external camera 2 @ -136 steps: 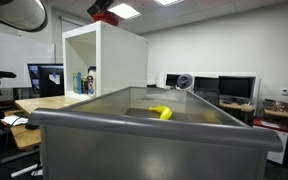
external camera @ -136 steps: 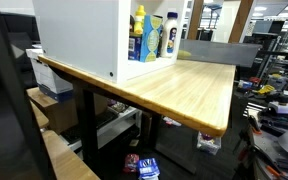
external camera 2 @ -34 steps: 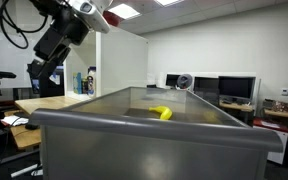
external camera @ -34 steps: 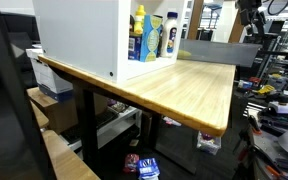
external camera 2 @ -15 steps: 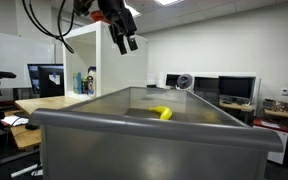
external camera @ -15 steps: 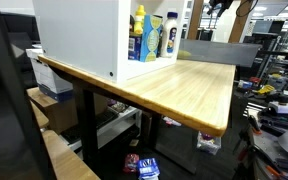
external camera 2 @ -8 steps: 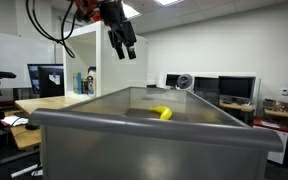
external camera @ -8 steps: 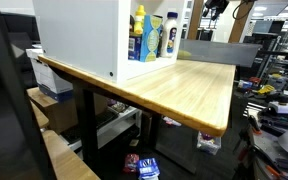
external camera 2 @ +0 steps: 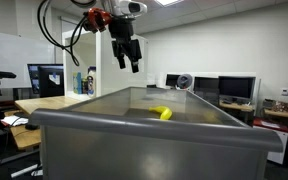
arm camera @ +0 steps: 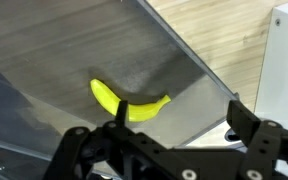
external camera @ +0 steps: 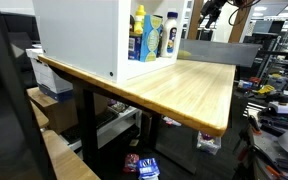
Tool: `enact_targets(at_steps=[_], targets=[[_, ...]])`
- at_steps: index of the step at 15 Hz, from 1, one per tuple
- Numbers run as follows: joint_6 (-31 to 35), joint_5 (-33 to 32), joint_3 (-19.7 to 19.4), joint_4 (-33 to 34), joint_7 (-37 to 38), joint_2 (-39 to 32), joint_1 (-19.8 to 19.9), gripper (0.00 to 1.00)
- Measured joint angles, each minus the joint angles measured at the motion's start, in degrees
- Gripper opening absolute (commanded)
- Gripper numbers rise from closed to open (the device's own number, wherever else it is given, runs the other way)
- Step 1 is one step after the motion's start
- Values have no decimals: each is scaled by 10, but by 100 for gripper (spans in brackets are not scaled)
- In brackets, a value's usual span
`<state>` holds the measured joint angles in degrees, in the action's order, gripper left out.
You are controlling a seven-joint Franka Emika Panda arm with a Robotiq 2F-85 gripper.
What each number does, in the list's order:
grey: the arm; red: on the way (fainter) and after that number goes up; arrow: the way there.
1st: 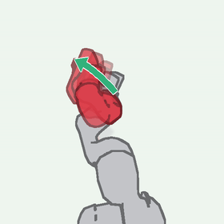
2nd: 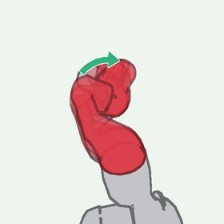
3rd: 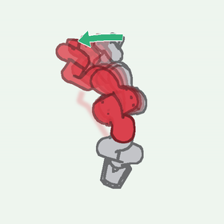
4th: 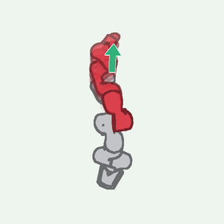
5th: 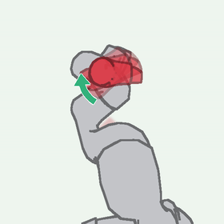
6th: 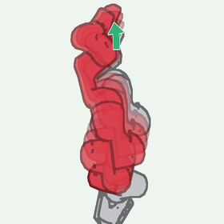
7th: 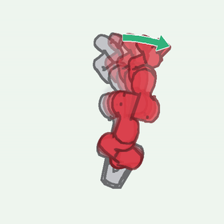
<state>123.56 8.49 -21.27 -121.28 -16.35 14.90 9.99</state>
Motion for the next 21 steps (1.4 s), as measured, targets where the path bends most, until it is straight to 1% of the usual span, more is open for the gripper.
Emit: enact_targets(at_steps=[5, 8, 12, 17, 21], targets=[[-9, 2, 0, 16, -1, -32, 0, 100], [-4, 2, 2, 18, -1, -36, 2, 100], [47, -10, 7, 11, -1, -44, 4, 100], [110, -48, 10, 1, -19, -71, 4, 100], [128, -50, 11, 2, -47, -96, 5, 100]])
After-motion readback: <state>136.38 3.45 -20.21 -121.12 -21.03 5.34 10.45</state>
